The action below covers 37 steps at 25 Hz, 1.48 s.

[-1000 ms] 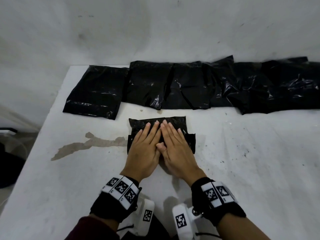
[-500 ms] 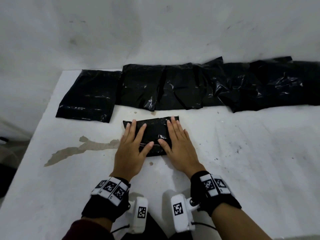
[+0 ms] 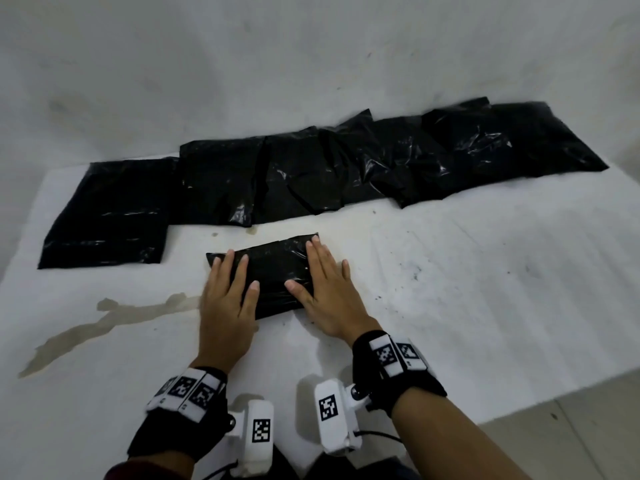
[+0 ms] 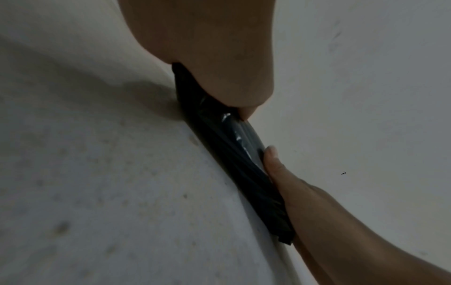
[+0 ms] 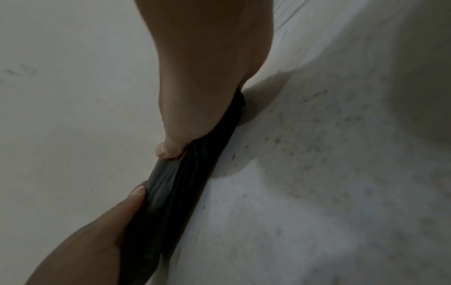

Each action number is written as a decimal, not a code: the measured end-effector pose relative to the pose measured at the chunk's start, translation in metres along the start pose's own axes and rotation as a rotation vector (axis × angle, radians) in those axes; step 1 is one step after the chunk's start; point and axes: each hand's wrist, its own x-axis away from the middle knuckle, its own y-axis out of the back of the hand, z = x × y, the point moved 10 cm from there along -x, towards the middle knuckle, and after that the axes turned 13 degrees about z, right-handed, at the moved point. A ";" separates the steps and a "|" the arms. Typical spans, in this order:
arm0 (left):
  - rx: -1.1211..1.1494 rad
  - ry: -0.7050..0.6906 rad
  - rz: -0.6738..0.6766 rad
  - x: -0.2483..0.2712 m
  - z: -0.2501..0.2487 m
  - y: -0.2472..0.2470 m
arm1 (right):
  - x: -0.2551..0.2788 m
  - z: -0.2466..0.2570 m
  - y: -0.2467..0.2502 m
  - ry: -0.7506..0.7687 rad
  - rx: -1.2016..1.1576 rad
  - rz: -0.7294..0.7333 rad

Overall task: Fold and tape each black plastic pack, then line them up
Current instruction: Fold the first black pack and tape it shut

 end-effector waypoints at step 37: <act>-0.001 0.101 0.000 0.004 0.005 0.004 | -0.047 -0.070 0.101 -0.033 0.517 -0.039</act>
